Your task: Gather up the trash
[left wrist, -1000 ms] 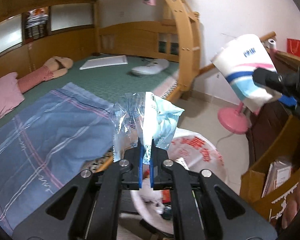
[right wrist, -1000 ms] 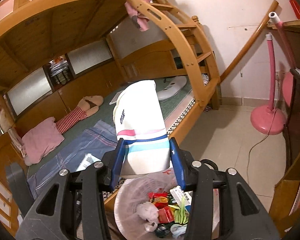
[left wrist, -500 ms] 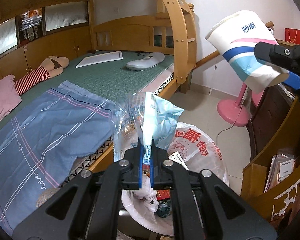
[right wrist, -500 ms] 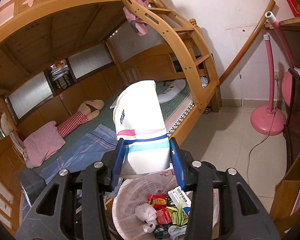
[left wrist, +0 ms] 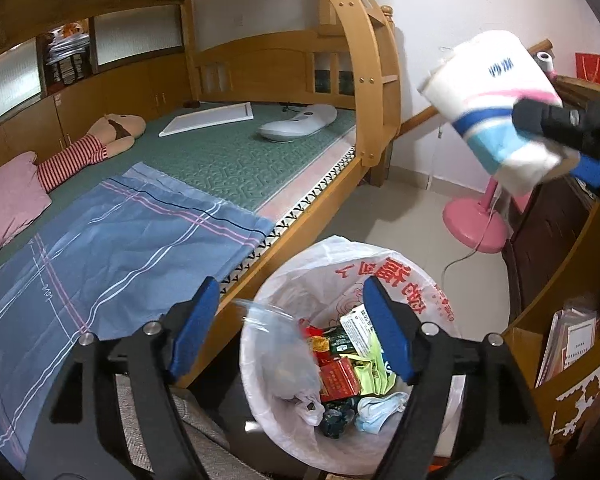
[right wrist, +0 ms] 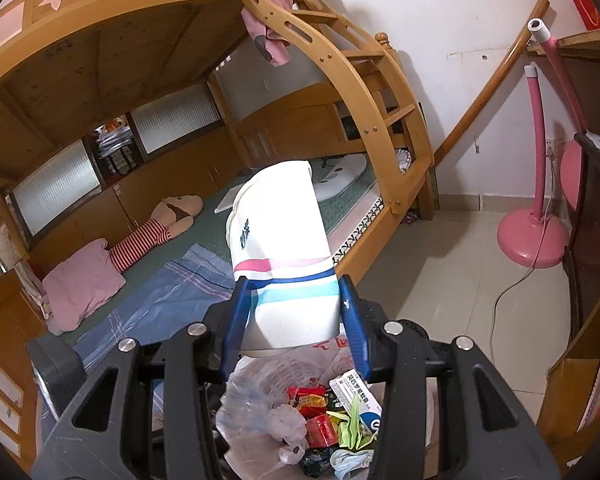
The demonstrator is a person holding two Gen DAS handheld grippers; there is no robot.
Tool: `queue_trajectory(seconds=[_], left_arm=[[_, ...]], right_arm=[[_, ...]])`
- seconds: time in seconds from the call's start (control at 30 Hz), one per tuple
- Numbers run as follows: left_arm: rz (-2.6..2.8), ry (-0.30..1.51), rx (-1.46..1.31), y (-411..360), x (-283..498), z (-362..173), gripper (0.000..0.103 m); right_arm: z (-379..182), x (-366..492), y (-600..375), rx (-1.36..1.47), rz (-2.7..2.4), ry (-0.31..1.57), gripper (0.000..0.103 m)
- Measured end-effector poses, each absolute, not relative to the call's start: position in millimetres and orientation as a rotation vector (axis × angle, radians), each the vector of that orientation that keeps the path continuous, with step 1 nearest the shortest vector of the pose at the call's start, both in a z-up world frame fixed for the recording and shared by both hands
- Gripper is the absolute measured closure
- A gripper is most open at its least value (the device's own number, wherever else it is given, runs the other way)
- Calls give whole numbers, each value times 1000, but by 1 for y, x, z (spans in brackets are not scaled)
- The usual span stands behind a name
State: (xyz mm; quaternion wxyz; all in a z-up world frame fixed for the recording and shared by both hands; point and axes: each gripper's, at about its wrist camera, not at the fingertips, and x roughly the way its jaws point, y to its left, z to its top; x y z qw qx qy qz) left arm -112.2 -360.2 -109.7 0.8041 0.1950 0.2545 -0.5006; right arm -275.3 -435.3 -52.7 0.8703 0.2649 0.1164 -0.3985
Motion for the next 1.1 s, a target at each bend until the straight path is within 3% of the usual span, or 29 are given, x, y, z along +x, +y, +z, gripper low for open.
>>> queue_trajectory(seconds=[0.47,0.6,0.83,1.1], left_arm=[[-985,557,325,-339,-79,-98,28],[-980,560,318,-337,-76,-97,28],[-974,562,317,-337,-75,-98,28],[-957,535,299,-329,-75,-92,21]], right_arm=[[-113,-220,-448,574,-728,547,57],[-118,-217,-446,560,-741,556,33],[-119,-227,-446,561,-815,515,20],[-102,-232,-430,453,-929,428,15]])
